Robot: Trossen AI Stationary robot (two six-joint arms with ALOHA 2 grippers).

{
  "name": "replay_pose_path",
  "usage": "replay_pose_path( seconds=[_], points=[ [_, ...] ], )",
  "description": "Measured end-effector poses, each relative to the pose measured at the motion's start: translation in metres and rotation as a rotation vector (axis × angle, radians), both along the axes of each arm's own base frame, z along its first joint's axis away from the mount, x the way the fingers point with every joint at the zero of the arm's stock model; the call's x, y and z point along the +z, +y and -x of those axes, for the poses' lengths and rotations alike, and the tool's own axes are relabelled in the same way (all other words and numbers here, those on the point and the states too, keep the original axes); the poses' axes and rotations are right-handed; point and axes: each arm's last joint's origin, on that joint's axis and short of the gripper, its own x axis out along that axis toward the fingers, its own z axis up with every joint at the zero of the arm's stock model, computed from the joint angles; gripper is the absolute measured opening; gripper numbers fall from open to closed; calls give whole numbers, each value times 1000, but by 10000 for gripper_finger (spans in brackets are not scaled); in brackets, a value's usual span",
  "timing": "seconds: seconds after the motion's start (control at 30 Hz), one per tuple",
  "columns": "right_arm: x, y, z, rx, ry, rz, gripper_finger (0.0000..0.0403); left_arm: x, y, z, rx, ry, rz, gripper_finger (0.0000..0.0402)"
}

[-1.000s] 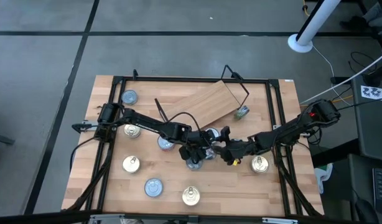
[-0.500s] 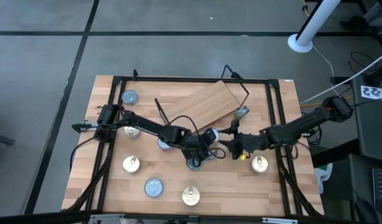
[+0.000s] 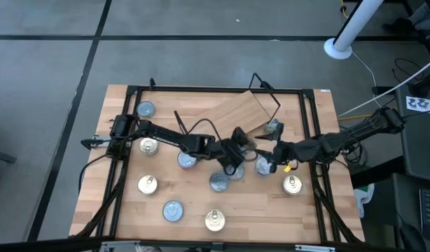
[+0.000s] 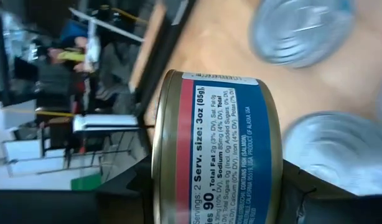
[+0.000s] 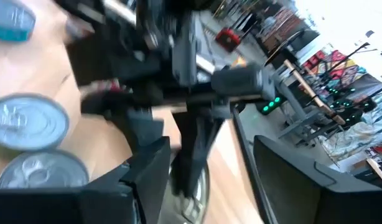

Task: Stack canned seafood by type on shelf
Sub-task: Put the blue and pink tuna can on the shelf

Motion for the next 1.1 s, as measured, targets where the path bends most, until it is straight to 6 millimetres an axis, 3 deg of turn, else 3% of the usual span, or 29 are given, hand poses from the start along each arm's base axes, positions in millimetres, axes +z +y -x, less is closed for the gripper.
replay_pose_path(
  seconds=[0.37, 0.6, 0.9, 1.1],
  points=[
    [26, -10, 26, 4, -147, -58, 232, 7, 74, -4, 55, -110, 91, 181],
    [28, -11, 29, 9, -162, -65, 232, -8, 112, -11, 102, -178, 92, 200],
    [26, -11, 29, 11, -135, -56, 232, -51, 134, -18, 99, -103, 62, 186],
    [24, -11, 29, 11, -120, -50, 232, -62, 134, -20, 73, -63, 17, 207]
  ],
)
